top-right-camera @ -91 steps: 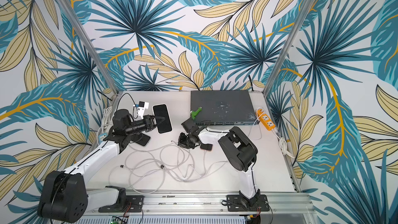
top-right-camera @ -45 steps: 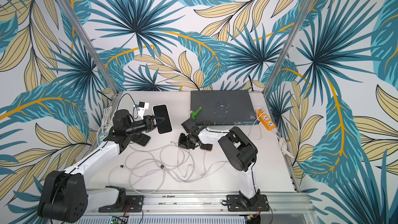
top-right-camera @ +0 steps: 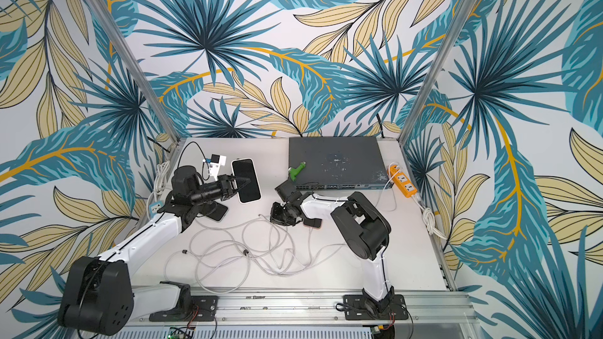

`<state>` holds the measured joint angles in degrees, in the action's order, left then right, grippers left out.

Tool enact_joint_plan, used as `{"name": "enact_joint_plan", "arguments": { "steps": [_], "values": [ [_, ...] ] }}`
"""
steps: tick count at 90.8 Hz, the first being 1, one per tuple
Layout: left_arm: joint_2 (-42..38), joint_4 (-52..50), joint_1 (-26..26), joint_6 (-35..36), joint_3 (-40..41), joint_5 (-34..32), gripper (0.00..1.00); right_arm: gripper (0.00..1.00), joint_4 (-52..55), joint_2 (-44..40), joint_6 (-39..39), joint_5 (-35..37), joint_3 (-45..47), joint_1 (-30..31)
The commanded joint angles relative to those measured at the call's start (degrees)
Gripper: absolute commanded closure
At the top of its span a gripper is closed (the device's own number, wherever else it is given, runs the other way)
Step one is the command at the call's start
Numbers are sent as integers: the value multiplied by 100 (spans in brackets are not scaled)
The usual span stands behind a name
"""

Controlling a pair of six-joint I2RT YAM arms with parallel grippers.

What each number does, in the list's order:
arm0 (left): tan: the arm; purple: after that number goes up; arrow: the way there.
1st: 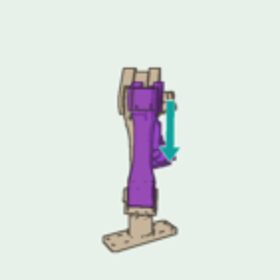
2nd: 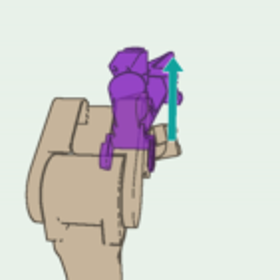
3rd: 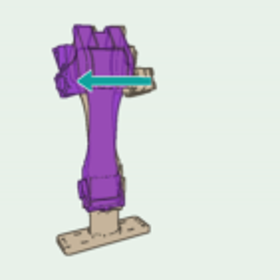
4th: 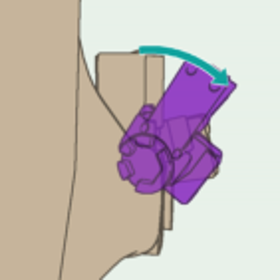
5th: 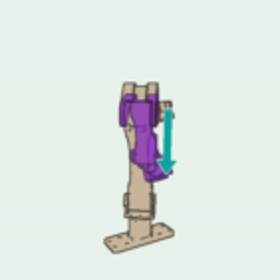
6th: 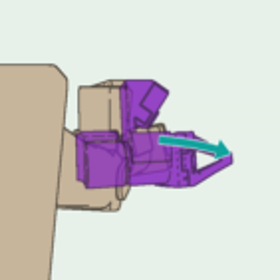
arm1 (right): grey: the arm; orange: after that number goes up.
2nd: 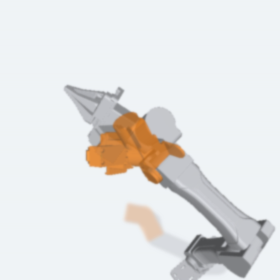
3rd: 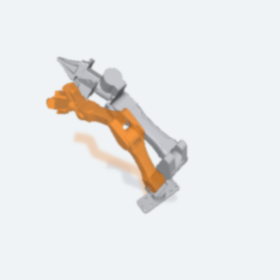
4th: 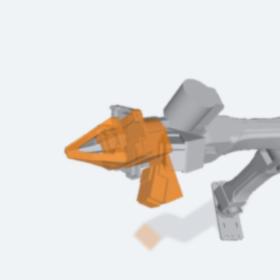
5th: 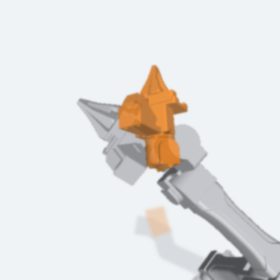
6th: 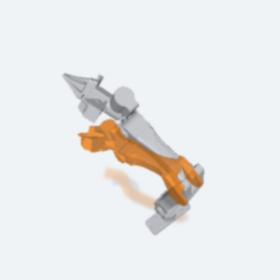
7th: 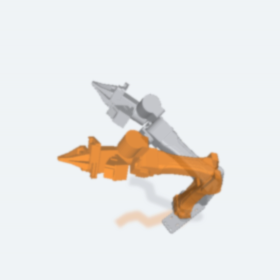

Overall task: Plug the charging cable into the phone
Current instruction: Pick up the charging cable from the center of the board, then insert the charging cable into the phone.

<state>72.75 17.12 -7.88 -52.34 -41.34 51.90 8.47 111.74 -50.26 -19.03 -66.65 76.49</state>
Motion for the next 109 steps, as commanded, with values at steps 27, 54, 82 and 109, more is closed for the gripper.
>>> {"name": "enact_joint_plan", "arguments": {
  "steps": [27, 54, 82, 109],
  "values": [
    [-673, 196, 36, 4, -793, 552, 100, 100, -1808, -3207, 2976, -1396, 1821, 6],
    [-1308, 67, 32, -29, -1206, 912, 100, 100, -2198, -4117, 3192, -2649, 1932, 6],
    [-1365, 721, -22, -603, -1221, 974, 100, 100, -4329, -3469, 1613, -3431, 1614, 21],
    [-1310, 730, -153, -622, -1185, 851, 100, 100, -4682, -2931, 1255, -3644, 1083, 97]
  ]
}}
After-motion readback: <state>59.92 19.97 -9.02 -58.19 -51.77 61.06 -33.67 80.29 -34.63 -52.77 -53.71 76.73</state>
